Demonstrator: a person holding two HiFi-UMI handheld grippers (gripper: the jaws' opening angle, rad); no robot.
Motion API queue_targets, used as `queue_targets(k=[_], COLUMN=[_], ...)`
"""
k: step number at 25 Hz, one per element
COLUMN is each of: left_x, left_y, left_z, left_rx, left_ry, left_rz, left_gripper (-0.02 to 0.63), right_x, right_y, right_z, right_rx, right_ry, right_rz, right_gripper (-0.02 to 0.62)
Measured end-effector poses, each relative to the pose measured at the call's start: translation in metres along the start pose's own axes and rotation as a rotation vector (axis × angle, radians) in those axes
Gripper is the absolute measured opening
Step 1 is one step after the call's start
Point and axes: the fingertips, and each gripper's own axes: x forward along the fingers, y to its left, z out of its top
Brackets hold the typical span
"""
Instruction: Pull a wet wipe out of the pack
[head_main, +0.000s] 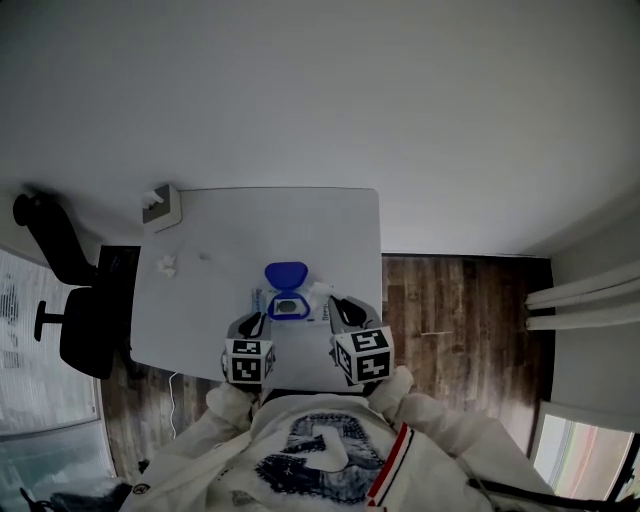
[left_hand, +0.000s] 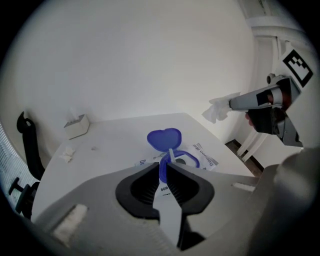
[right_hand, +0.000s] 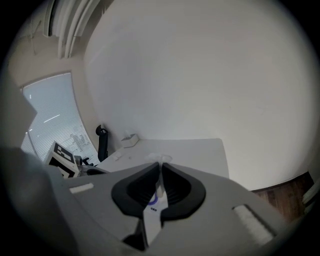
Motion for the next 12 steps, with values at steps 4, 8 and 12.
queue_targets(k=[4,8,12], left_x=[-0.020,-0.036,-0.058], left_y=[-0.009,-0.015,-0.021], left_z=[0.020,0.041,0.071], left_rx=[0.000,0.003,0.004], left_ry=[-0.069,-0.138,-0.249], left_rz=[0.007,0.002,-0.043], left_gripper=[0.049,0.048,0.005], right_x=[-0.010,-0.019,-0.029], right_y=[-0.004,-0.004,0.006], right_z=[0.007,0.014,0.025], right_rx=[-0.010,-0.038,-0.086], right_ry=[-0.052,-0.086,-0.123], right_rz=[-0.005,-0.015,-0.047], right_gripper=[0.017,0.016,0.015])
